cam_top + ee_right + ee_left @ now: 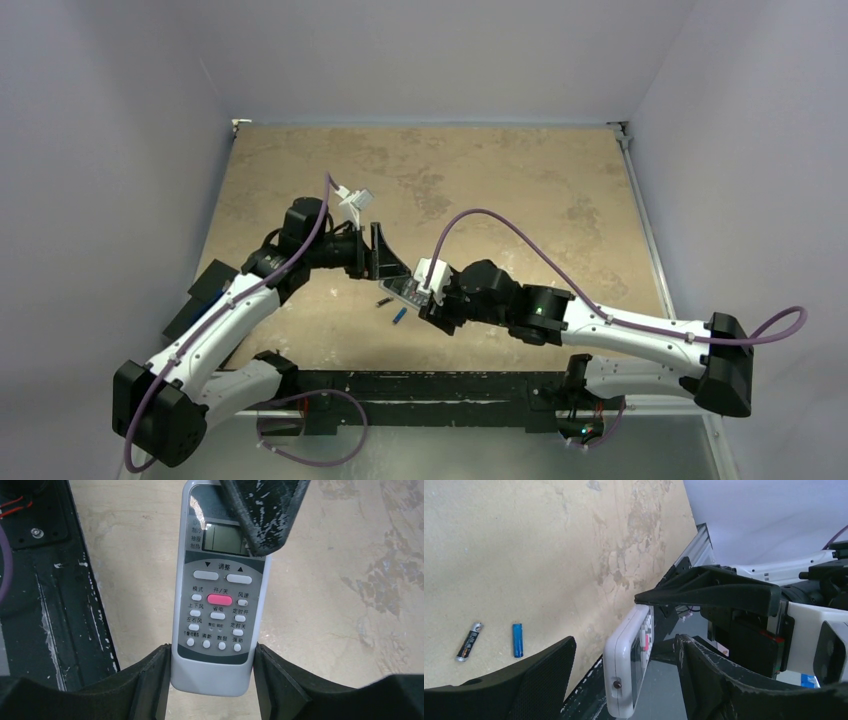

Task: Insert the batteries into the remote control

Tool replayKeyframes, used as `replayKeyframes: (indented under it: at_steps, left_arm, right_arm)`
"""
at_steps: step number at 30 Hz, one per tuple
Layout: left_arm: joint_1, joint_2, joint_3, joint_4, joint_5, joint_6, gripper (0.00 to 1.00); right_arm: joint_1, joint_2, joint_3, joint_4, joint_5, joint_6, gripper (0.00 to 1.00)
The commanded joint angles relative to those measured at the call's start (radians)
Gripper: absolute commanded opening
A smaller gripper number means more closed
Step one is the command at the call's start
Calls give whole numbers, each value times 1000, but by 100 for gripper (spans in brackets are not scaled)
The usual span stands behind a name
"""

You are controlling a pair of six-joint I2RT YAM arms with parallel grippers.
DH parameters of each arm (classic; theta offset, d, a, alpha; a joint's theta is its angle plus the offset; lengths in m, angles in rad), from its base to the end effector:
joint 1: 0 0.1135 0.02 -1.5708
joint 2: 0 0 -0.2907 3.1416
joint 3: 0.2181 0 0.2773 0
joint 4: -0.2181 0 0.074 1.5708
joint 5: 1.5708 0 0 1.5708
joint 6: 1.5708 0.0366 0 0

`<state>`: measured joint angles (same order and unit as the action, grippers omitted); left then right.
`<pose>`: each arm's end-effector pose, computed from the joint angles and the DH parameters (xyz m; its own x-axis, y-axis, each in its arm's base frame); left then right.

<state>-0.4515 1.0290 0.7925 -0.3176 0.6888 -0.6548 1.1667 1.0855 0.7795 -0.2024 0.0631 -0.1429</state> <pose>0.2007 -0.1232 0.3037 -0.8768 -0.0973 -0.4708 0.3646 0.5037 -0.7831 0.1032 0.2356 0.2925 -0.0619 -0.5061 -0.8603 -0.9141 0.3748 -0.1548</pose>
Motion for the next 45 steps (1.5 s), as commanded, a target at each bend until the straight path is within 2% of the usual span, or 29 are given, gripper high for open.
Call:
replayKeyframes:
  at_steps: [1, 15, 25, 29, 31, 36, 41, 43, 45]
  left_arm:
    - [8, -26, -18, -8, 77, -10, 71]
    - [8, -59, -45, -49, 110, 15, 49]
    - [8, -53, -56, -12, 116, -3, 33]
    - [8, -49, -67, 15, 126, -18, 18]
    - [8, -47, -70, 18, 130, -20, 0]
    - [8, -56, -86, 46, 135, -40, 0]
    - [8, -57, -108, 75, 117, -73, 0]
    - [8, -55, -121, 103, 117, -98, 0]
    - [8, -58, -131, 127, 111, -119, 0]
  right_arm:
    - [12, -20, 50, 18, 34, -67, 0]
    - [20, -17, 79, -27, 27, -101, 0]
    - [28, -7, 90, -62, 7, -104, 0]
    - [30, -9, 94, -68, 9, -103, 3]
    - [30, -8, 98, -70, 10, -98, 8]
    - [30, -4, 120, -91, 41, -76, 34]
    - [30, -14, 139, -116, 87, -59, 56]
    - [30, -23, 144, -122, 92, -54, 75]
    - [30, -27, 152, -134, 93, -44, 82]
